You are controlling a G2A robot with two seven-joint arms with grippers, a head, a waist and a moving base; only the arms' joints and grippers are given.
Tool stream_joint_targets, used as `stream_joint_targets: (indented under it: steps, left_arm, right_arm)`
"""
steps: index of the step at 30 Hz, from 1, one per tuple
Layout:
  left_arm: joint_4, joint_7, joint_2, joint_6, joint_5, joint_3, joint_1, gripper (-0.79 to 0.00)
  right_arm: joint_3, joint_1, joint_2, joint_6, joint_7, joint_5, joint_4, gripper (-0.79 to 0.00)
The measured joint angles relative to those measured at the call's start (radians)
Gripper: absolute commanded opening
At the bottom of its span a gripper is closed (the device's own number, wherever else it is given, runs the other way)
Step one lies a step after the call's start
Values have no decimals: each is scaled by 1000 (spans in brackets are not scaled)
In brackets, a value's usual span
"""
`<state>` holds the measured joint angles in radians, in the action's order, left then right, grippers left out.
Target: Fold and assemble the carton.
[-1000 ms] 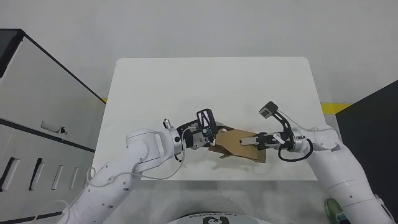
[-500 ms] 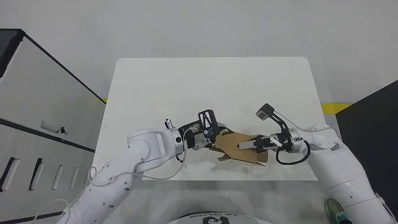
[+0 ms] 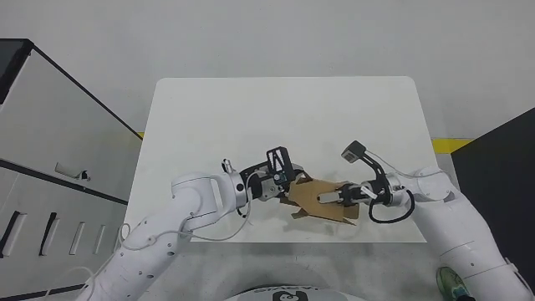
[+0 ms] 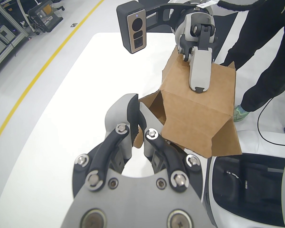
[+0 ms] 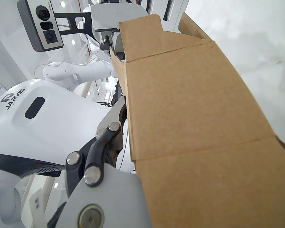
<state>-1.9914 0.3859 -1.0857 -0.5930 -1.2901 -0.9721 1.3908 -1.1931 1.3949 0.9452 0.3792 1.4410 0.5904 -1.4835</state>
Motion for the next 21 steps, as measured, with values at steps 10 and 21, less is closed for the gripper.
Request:
stream_joint_targets:
  steps: [10,21]
  left_arm:
    - [-4,6,-4,-7,-2,26,-17,-785]
    - [-1,5,-5,-11,0,31,-26,-785]
  right_arm:
    - [30,-10,-11,5,-5,-8,-9,-785]
    - [55,-25,-22,13,-13,-6,-10,-785]
